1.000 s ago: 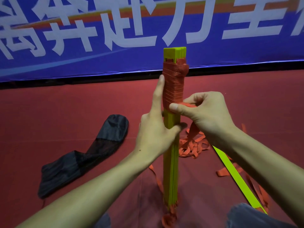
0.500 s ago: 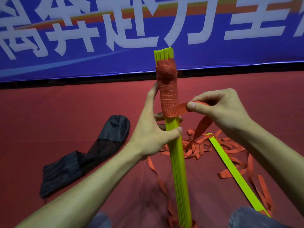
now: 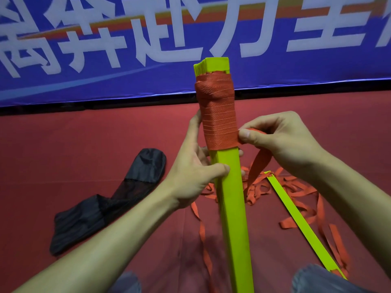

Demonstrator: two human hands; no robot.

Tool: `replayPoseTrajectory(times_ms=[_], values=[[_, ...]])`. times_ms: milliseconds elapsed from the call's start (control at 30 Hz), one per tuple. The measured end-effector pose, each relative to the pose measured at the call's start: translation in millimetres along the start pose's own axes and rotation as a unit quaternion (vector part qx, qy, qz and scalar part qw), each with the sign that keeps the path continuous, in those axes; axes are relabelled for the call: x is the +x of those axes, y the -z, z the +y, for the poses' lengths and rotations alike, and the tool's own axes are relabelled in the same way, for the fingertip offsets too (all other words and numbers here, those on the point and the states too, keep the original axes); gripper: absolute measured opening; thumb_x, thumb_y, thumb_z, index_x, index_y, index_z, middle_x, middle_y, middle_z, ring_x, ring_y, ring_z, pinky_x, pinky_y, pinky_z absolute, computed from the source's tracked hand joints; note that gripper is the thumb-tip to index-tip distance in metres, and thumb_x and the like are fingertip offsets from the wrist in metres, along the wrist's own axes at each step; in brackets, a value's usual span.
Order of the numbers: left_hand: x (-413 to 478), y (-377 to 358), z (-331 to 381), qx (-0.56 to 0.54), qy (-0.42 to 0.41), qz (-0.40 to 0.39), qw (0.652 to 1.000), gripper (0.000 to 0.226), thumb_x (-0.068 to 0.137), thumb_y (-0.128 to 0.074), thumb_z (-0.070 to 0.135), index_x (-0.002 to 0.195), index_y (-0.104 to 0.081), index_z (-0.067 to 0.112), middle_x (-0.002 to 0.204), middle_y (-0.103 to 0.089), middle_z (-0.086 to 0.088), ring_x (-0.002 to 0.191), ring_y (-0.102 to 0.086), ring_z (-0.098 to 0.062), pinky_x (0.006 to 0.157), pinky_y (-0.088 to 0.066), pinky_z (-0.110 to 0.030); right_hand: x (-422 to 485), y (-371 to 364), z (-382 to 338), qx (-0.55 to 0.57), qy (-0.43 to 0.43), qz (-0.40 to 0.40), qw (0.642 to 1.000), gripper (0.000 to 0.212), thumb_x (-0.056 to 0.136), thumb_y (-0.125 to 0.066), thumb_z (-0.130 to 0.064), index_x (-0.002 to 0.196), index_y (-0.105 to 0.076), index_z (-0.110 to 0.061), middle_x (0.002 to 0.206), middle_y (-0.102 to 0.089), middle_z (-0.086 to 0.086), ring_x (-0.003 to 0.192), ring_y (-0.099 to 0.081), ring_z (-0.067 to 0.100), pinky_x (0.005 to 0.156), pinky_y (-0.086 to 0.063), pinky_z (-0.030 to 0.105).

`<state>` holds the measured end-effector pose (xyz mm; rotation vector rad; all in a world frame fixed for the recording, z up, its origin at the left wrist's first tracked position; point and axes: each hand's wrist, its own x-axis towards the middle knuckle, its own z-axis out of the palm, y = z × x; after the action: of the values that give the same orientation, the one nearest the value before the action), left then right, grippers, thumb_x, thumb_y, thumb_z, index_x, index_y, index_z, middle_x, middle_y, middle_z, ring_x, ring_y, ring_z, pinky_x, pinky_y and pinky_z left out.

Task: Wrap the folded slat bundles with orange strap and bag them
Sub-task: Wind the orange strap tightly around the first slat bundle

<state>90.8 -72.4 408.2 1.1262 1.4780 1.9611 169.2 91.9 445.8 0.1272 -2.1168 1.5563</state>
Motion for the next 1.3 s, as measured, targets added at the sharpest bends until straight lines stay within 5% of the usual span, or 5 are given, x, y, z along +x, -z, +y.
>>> replayPoseTrajectory(times_ms=[333,633,833,1200,1300], values=[[-2.7,4.0,1.7,-0.019,0.011,-0.065,0.998,0.093,0.076,-0.042,-0.025,0.139,-0.021,0.041,0.087,-0.074,-0.001,0.061,-0.072,-0.019,0.043,-0.048,-0.017,-2.7,-7.1,8.4,0.141,-0.099,-0.142,0.975,0.023,0.08,-0.062,-0.029,0.089,-0.078,-0.015,0.061,-0.048,0.004,0.056,-0.026,0.016,0.055,-0.017,0.032],[-1.2,-9.3,1.1,0.196,-0.056,0.075,0.976,0.121,0.076,-0.081,0.009,0.145,0.003,0.062,0.118,-0.069,-0.002,0.098,-0.072,-0.02,0.092,-0.058,-0.045,-4.7,-24.1,-5.9,0.054,-0.076,0.087,0.992,0.024,0.065,-0.078,-0.027,0.065,-0.061,-0.009,0.042,-0.05,-0.011,0.04,-0.041,0.0,0.04,-0.035,0.015],[1.5,-8.3,-1.1,0.296,-0.044,0.142,0.944,0.122,0.075,-0.084,0.01,0.144,-0.003,0.069,0.096,-0.074,0.0,0.074,-0.074,-0.015,0.075,-0.063,-0.042,-5.9,-36.6,-3.2,0.003,-0.051,0.149,0.988,0.024,0.067,-0.087,-0.016,0.065,-0.066,-0.006,0.05,-0.06,-0.007,0.045,-0.049,0.0,0.045,-0.04,0.015],[-1.3,6.8,4.1,0.178,-0.04,0.08,0.98,0.107,0.077,-0.079,-0.003,0.133,-0.02,0.067,0.113,-0.069,-0.013,0.091,-0.074,-0.025,0.064,-0.06,-0.031,0.1,-6.4,6.0,-0.06,-0.014,0.096,0.993,0.021,0.068,-0.08,-0.026,0.065,-0.063,-0.014,0.052,-0.057,-0.013,0.052,-0.049,0.003,0.049,-0.049,0.036],[-0.4,8.3,1.3,0.149,-0.034,0.055,0.987,0.104,0.073,-0.074,0.002,0.144,-0.019,0.055,0.105,-0.073,-0.01,0.092,-0.074,-0.027,0.062,-0.057,-0.029,0.3,-7.2,6.1,-0.047,-0.005,0.076,0.996,0.021,0.07,-0.08,-0.021,0.065,-0.062,-0.011,0.051,-0.056,-0.013,0.05,-0.046,-0.001,0.044,-0.045,0.023]])
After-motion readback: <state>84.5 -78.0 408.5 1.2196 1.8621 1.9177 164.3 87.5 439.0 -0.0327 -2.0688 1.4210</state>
